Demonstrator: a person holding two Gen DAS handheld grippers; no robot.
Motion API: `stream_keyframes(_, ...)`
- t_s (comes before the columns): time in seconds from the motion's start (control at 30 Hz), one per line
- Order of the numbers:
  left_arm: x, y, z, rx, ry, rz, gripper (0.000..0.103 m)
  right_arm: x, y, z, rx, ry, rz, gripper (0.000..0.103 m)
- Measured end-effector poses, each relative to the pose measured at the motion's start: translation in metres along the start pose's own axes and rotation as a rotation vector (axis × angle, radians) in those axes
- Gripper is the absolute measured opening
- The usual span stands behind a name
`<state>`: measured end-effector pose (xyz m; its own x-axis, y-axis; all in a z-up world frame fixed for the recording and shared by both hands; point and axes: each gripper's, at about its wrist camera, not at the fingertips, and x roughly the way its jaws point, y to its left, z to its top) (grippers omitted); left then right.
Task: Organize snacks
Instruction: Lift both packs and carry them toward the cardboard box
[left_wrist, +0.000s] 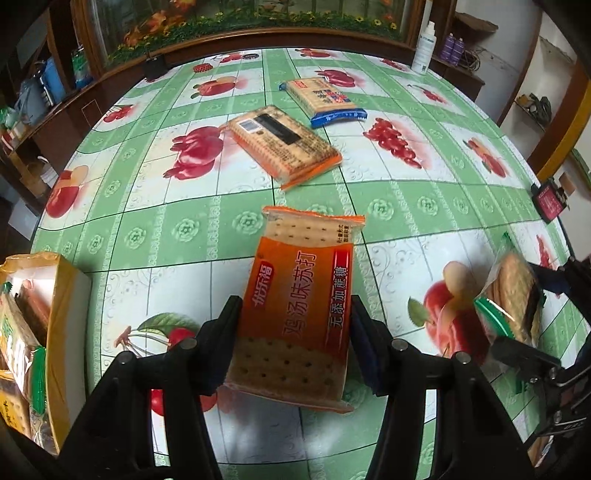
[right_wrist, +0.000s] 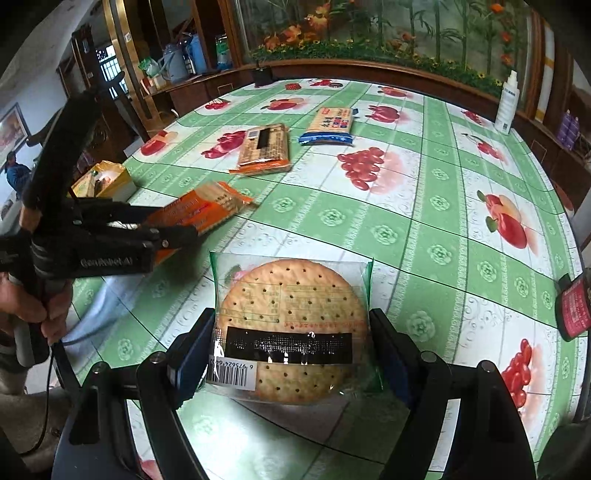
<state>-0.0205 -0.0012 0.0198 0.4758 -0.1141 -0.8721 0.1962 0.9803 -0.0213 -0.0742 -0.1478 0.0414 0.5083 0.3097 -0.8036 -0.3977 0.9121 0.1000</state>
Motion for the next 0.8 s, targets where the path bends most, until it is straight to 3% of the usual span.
stream_keyframes(0.2, 0.01, -0.004, 0.002, -0.002, -0.004, 0.043, 0.064, 0.002, 0.002, 0.0, 0.012, 0.004, 0.006, 0.081)
stream_keyframes(0.27, 0.011, -0.001, 0.001, -0.022, -0.01, 0.034, 0.063, 0.001, 0.003, 0.0, 0.016, 0.003, 0.009, 0.081)
stream_keyframes(0.3, 0.01, 0.0, 0.001, -0.022, -0.016, 0.038, 0.057, 0.0, 0.003, 0.0, 0.016, 0.001, 0.011, 0.081)
stream_keyframes(0.43, 0.004, 0.003, -0.004, -0.009, -0.014, 0.033, 0.056, -0.002, 0.007, 0.005, 0.014, -0.012, 0.022, 0.081)
stream_keyframes(0.8, -0.065, 0.039, -0.025, -0.044, -0.149, 0.122, 0.057, -0.002, 0.054, 0.035, -0.069, -0.066, 0.094, 0.081)
